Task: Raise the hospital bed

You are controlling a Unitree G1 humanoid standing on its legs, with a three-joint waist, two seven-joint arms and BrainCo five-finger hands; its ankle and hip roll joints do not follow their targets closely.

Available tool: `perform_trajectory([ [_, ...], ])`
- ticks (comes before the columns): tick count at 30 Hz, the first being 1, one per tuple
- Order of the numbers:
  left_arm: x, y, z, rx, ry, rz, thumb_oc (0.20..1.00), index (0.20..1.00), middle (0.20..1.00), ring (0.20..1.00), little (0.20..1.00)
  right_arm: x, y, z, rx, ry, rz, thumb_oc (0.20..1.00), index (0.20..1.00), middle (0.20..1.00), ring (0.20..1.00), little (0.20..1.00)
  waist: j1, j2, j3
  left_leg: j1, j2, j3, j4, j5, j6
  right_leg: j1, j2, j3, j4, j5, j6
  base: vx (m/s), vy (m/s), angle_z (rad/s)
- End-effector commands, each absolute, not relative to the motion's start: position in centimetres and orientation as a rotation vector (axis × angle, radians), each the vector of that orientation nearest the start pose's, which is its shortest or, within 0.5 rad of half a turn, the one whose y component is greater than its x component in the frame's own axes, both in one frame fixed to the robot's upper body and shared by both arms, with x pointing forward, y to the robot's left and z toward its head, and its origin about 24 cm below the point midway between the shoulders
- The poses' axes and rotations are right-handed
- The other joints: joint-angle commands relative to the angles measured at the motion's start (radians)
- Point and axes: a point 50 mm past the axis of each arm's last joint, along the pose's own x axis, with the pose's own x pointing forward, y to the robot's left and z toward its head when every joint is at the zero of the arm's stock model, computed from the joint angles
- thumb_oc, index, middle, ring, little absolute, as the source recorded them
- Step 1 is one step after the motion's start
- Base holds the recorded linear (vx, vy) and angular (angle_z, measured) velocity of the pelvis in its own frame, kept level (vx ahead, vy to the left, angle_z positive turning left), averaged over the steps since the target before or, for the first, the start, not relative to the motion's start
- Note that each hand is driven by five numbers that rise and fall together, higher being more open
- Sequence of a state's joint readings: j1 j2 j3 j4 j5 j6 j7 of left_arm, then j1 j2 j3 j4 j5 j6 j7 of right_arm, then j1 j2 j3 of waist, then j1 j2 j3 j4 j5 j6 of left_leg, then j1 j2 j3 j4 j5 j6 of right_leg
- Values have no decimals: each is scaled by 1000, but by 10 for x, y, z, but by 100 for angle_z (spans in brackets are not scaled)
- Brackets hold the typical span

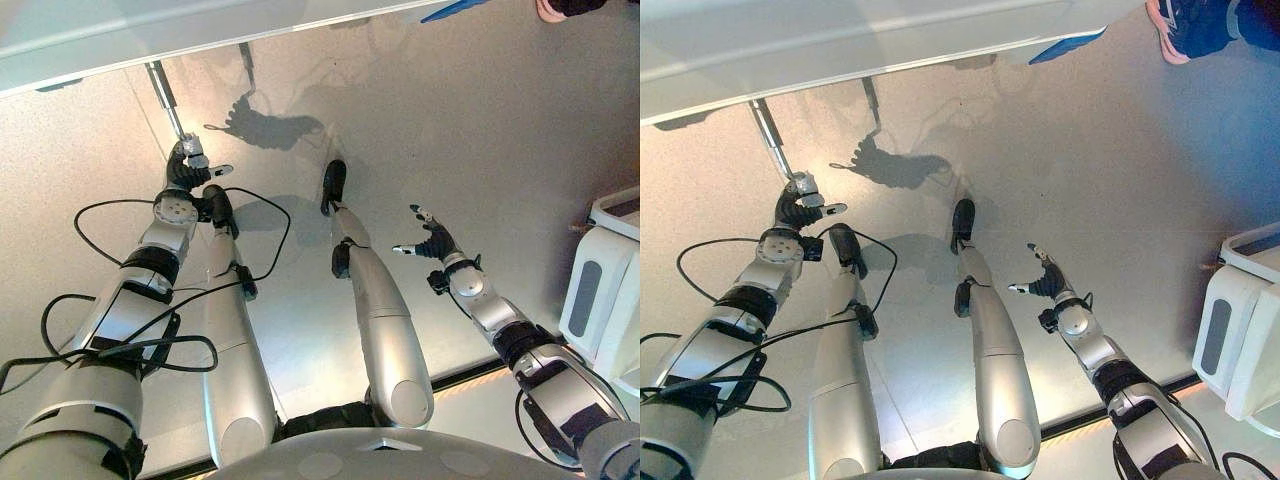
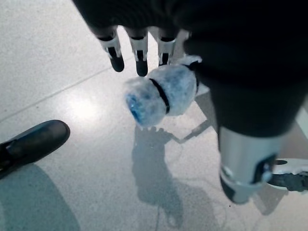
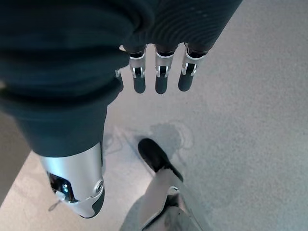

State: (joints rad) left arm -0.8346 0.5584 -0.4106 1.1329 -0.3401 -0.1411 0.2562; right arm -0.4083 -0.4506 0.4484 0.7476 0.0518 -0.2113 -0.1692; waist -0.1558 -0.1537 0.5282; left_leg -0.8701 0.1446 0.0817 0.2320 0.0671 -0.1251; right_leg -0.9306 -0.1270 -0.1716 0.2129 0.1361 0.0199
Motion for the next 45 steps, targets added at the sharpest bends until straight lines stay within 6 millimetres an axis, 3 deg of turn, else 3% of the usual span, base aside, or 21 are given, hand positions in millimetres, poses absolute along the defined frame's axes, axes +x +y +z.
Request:
perform_trajectory([
  [1, 370, 276, 91, 438, 135, 355, 1000, 1000, 1000, 1000, 1000, 293, -211, -9, -625, 208, 132, 1000, 1000, 1000, 1000, 1000, 1, -11, -8, -53, -9, -7, 6, 59, 0, -32, -35, 32, 79, -12, 147, 0, 0, 0],
  [9, 371, 275, 93, 439, 125, 353, 1000, 1000, 1000, 1000, 1000, 292, -212, -11, -631, 214, 135, 1000, 1000, 1000, 1000, 1000, 0, -10, -8, -47, -10, -5, 1, 60, -2, -28, -35, 32, 75, -12, 146, 0, 0, 0],
  [23, 385, 272, 130, 484, 34, 340, 1000, 1000, 1000, 1000, 1000, 289, -217, -12, -640, 231, 138, 1000, 1000, 1000, 1000, 1000, -4, -10, -8, -53, -10, -8, 7, 60, -1, -31, -34, 34, 79, -13, 149, 0, 0, 0],
  [32, 389, 274, 141, 514, 18, 334, 1000, 1000, 1000, 1000, 1000, 288, -219, -14, -648, 246, 147, 1000, 1000, 1000, 1000, 1000, -7, -10, -8, -56, -7, -7, 15, 56, 2, -35, -33, 38, 85, -14, 149, 0, 0, 0],
  [45, 388, 271, 133, 515, 47, 321, 1000, 1000, 1000, 1000, 1000, 289, -217, -12, -647, 233, 155, 1000, 1000, 1000, 1000, 1000, -9, -11, -8, -61, -6, -6, 22, 54, 3, -40, -33, 37, 89, -15, 147, 0, 0, 0],
])
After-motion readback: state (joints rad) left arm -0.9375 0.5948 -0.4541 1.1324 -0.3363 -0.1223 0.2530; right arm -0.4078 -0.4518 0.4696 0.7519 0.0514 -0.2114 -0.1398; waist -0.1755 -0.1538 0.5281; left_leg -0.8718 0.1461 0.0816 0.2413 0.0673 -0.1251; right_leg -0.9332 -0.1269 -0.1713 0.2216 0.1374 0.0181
